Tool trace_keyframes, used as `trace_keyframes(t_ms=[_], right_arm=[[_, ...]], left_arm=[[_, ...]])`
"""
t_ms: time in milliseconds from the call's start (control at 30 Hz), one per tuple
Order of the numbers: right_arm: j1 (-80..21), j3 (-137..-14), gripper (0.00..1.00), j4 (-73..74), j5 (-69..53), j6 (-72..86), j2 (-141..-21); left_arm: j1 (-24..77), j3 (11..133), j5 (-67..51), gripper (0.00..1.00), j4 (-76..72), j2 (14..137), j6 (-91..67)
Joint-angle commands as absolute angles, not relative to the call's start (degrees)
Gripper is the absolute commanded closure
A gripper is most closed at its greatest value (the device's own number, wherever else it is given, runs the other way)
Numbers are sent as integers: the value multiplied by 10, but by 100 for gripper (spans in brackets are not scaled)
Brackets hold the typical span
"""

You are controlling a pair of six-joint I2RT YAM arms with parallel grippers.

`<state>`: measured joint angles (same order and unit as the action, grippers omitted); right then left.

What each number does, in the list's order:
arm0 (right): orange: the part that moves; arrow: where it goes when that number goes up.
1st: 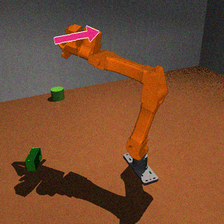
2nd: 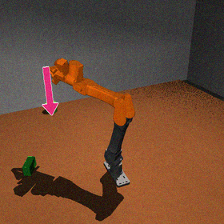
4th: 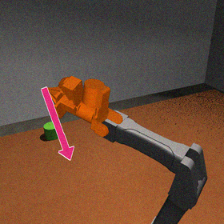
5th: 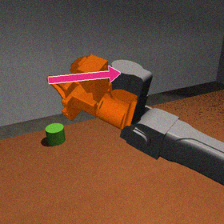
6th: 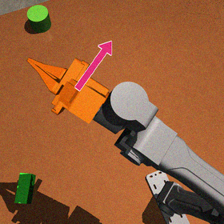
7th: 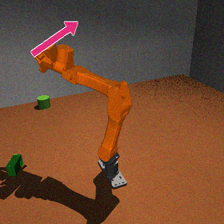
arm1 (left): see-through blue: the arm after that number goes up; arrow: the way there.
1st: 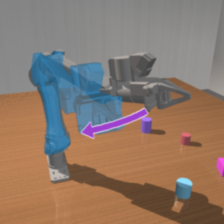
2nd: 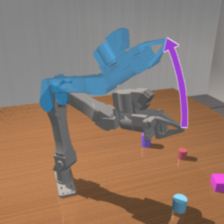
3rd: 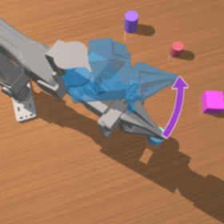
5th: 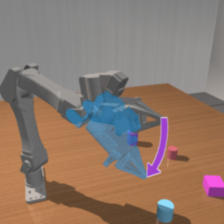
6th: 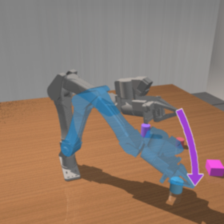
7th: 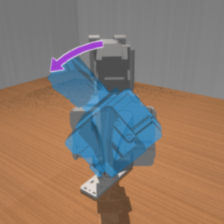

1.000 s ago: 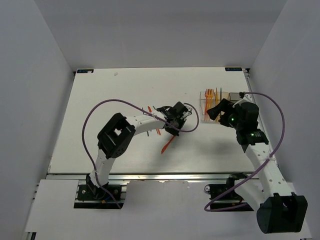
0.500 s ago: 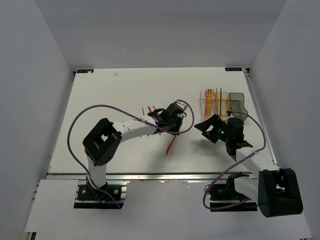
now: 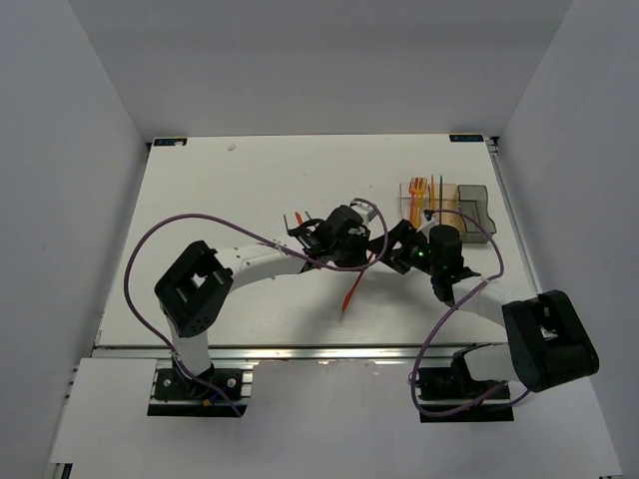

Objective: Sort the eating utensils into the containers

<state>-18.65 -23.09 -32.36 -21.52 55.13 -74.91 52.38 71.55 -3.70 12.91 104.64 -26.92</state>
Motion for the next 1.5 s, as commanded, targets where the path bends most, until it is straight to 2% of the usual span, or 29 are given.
trace_keyframes(t_ms=[0,233,300,367,433,500,533,567,600,633,700,733,833,867,967,1033,1267,1467], right_arm=[[-196,-257,26,-368,-207,552,-762],[-207,-251,45,-372,-200,560,-771],[-208,-243,59,-381,-202,565,-767],[-209,-237,67,-389,-204,570,-762],[-209,-236,89,-389,-200,567,-752],[-208,-237,100,-381,-181,563,-738],[-209,-239,100,-374,-171,553,-731],[-207,-243,100,-352,-163,544,-727],[-204,-263,100,-329,-154,531,-719],[-194,-279,100,-305,-132,499,-717],[-177,-324,100,-259,-123,463,-718],[-165,-345,100,-244,-119,441,-722],[-115,-474,100,-146,-94,276,-755],[-108,-512,100,-120,-91,177,-785],[-85,-661,100,-16,-53,40,-861],[-63,-747,100,29,-33,7,-894],[-24,-859,100,45,11,-80,-1004],[-12,-873,100,44,16,-99,-1052]], left_arm=[[529,712,-68,100,102,1005,-277],[529,707,-62,100,85,991,-281],[530,712,-57,100,85,993,-285],[529,717,-48,100,86,996,-287],[529,722,-47,100,87,998,-288],[529,731,-45,100,90,1000,-291],[529,735,-40,100,97,1000,-292],[530,740,-35,91,106,1000,-294],[529,753,-18,73,118,997,-296],[529,760,-6,38,147,993,-300],[529,771,37,21,177,970,-302],[529,773,77,2,215,956,-303],[529,765,166,2,298,884,-306],[529,760,188,2,320,862,-304],[529,718,234,2,377,776,-280],[529,674,238,2,399,721,-266],[528,549,275,2,390,615,-230],[528,514,278,2,367,612,-227]])
